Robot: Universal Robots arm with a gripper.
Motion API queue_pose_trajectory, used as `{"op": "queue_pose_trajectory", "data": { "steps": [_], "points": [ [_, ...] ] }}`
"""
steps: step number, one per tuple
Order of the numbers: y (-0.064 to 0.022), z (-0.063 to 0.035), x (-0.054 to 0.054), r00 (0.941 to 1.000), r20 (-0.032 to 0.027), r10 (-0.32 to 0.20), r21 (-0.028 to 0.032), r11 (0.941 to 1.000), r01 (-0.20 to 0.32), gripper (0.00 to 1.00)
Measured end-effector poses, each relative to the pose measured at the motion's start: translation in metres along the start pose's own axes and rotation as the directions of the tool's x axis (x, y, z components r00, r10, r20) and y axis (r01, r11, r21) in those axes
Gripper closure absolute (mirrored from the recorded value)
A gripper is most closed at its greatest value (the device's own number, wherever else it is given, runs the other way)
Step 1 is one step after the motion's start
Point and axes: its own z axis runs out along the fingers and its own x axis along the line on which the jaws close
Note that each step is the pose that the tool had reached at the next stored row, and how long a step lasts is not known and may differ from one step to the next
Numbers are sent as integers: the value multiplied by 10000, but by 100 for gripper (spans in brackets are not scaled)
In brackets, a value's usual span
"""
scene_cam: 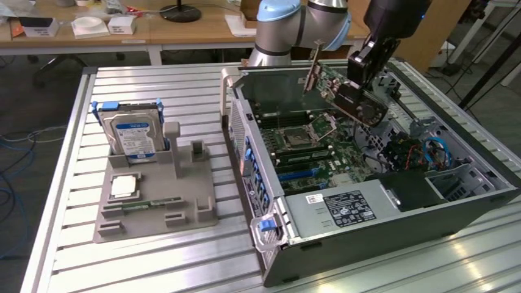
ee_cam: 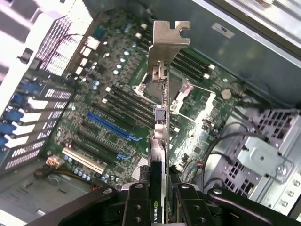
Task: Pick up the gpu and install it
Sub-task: 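Insert the gpu into the slot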
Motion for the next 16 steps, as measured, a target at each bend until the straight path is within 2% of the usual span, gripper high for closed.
{"op": "queue_pose_trajectory", "data": {
  "steps": [4, 8, 12, 16],
  "points": [
    [-1, 20, 1, 9974, -64, -725, -30, 9974, 725, 74],
    [-1, 46, 1, 9896, -109, -1437, -59, 9896, 1436, 74],
    [-2, 77, 2, 9764, -135, -2154, -82, 9765, 2153, 74],
    [-3, 104, 2, 9579, -155, -2866, -101, 9580, 2864, 74]
  ]
}}
